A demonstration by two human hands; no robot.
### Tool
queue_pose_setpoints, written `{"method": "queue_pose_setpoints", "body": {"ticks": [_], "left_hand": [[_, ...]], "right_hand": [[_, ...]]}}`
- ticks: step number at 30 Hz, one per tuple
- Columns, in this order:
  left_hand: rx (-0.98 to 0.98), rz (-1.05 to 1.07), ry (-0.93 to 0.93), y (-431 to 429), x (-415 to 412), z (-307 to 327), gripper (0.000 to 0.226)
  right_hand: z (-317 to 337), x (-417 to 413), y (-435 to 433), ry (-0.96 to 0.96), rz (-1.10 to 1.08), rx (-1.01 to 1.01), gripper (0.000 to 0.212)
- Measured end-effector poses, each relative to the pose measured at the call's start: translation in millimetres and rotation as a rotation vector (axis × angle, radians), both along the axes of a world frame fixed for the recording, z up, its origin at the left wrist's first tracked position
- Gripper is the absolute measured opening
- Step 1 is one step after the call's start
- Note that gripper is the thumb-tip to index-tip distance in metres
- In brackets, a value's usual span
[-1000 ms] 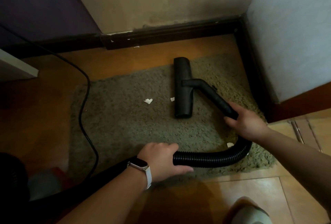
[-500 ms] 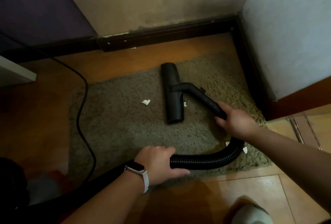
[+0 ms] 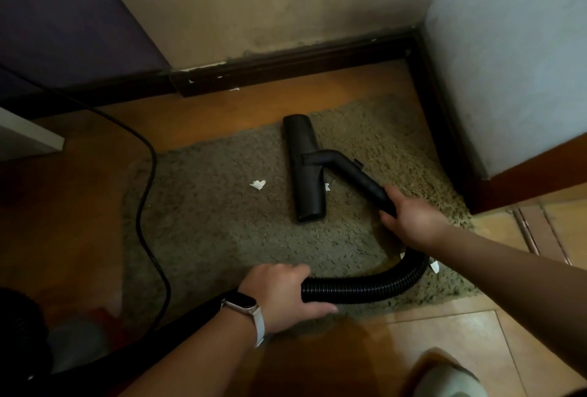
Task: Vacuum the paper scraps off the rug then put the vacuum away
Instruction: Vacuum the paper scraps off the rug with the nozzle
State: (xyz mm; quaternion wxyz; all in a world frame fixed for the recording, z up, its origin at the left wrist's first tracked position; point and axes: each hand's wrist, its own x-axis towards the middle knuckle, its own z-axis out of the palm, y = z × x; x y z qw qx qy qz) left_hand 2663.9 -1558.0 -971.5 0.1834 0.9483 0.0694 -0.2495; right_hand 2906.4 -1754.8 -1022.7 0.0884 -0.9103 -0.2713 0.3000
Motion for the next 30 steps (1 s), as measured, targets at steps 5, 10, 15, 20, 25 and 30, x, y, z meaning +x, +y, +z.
{"method": "queue_pose_setpoints", "body": {"ticks": [5, 10, 15, 20, 25, 30], "left_hand": [[0.010, -0.013, 0.006, 1.1, 0.0, -0.5, 0.080], [0.027, -0.012, -0.005, 1.3, -2.2, -1.3, 0.077], [0.025, -0.008, -0.023, 2.7, 2.7, -0.2, 0.075], [0.019, -0.054, 0.019, -1.4, 3.8, -3.1, 0.072], [0.003, -0.048, 0.032, -1.5, 0.8, -4.5, 0.074], [-0.018, -0.035, 0.052, 0.6, 2.3, -1.7, 0.075]], "right_hand": [[0.4, -2.0, -5.4, -0.022, 0.000, 0.097, 0.049], [1.9, -0.7, -14.4, 0.025, -0.105, 0.200, 0.042], [6.1, 3.2, -25.8, 0.022, -0.200, 0.199, 0.040], [-0.1, -8.0, -35.7, 0.078, -0.173, 0.153, 0.044], [-2.4, -12.0, -26.2, 0.029, -0.133, 0.052, 0.046], [-2.7, -12.2, -29.0, 0.014, -0.139, 0.062, 0.049]]}}
